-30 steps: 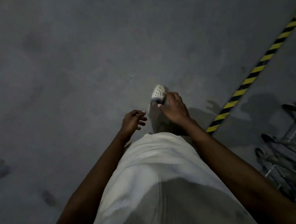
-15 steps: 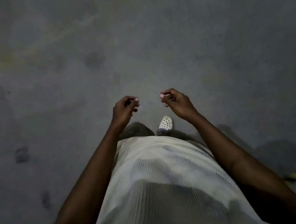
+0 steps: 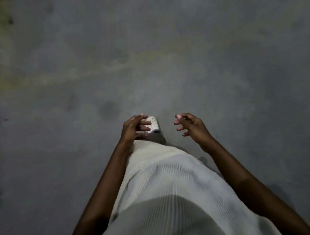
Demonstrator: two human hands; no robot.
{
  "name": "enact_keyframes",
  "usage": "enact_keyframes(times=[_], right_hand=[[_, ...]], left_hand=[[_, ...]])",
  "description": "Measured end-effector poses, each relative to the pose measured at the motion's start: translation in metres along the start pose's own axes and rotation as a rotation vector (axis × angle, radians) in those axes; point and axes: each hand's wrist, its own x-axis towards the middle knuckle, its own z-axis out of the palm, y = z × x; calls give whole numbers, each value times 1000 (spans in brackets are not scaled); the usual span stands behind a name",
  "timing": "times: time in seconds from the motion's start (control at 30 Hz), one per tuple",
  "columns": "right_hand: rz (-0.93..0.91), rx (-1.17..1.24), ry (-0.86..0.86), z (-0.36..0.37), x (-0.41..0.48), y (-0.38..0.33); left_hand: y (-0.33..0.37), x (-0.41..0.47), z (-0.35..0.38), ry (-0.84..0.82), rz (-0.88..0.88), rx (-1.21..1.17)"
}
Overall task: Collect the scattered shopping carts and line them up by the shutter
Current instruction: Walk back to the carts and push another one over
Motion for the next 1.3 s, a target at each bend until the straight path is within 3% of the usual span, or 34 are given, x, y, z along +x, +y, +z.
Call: enact_keyframes(times=[0.23, 0.4, 0.63, 0.8, 1.3], right_hand=[[-63, 297, 127, -72, 135, -170], [-21, 426, 107, -118, 247, -236], [-24, 309, -13, -211, 442, -333], [-96, 251, -21, -289, 561, -446], [-91, 186, -20, -393, 902, -680]], left_hand=[[215, 144, 55, -165, 111, 87], [306, 238, 111, -230, 103, 94], [406, 389, 191, -113, 50, 60], [525, 471, 249, -38, 162, -6], [795, 806, 352, -21, 168, -60]])
